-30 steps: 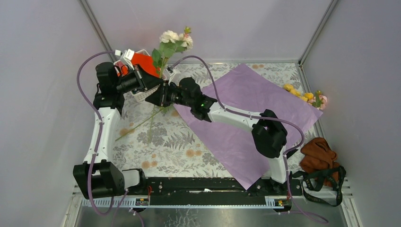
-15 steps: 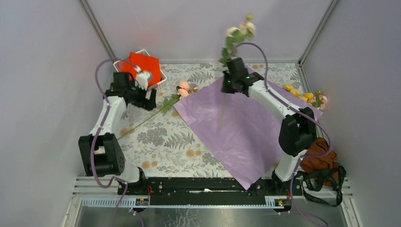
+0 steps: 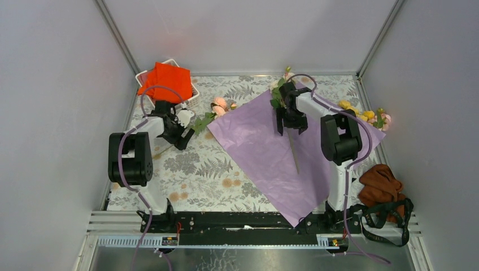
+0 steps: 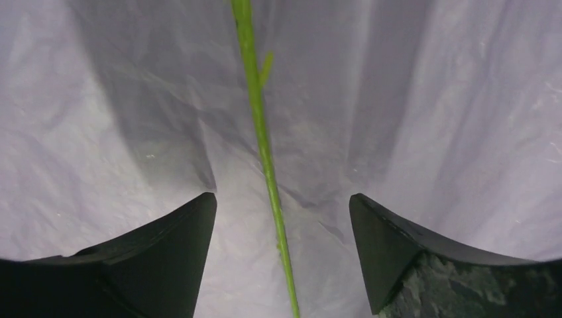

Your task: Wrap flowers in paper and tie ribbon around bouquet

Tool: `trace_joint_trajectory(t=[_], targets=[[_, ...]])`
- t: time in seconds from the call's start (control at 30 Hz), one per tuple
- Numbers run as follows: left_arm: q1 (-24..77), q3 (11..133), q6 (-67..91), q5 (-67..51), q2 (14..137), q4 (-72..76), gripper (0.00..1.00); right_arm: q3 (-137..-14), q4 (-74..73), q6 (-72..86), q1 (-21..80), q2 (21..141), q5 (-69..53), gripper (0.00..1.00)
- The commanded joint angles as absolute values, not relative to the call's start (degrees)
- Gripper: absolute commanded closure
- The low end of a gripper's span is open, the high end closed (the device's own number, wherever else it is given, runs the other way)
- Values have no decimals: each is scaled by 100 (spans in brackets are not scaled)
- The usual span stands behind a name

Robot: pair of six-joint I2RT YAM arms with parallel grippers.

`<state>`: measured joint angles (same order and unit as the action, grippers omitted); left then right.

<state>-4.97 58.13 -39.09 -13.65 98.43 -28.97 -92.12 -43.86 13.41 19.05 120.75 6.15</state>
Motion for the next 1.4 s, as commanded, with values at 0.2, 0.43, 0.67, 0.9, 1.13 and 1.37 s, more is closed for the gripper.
trace_joint_trajectory(t=[0.2, 0.43, 0.67, 0.9, 1.13, 1.37], targets=[[-112, 6009, -3813, -1030, 10869, -2175, 48, -9410, -4834, 914, 1652, 10511, 632, 9], [-486, 6456, -3370, -1105, 10895, -2702, 100, -9148, -4382, 961, 1660, 9969, -490, 8], [-1488, 7280, -2218, -4181, 9643, -3797, 100, -8776, -3472, 916, 2245, 9402, -1247, 9], [-1441, 7145, 820, -6626, 8324, -2070, 100, -7761, 594, 2195, 4301, 9042, -1920, 5], [-612, 6233, 2886, -5684, 7257, 192, 100, -8670, 2651, 3735, 5106, 10512, -1437, 0], [-322, 5647, 3981, -5312, 7177, 1402, 100, -9220, 2868, 4090, 5158, 11209, -1219, 6]])
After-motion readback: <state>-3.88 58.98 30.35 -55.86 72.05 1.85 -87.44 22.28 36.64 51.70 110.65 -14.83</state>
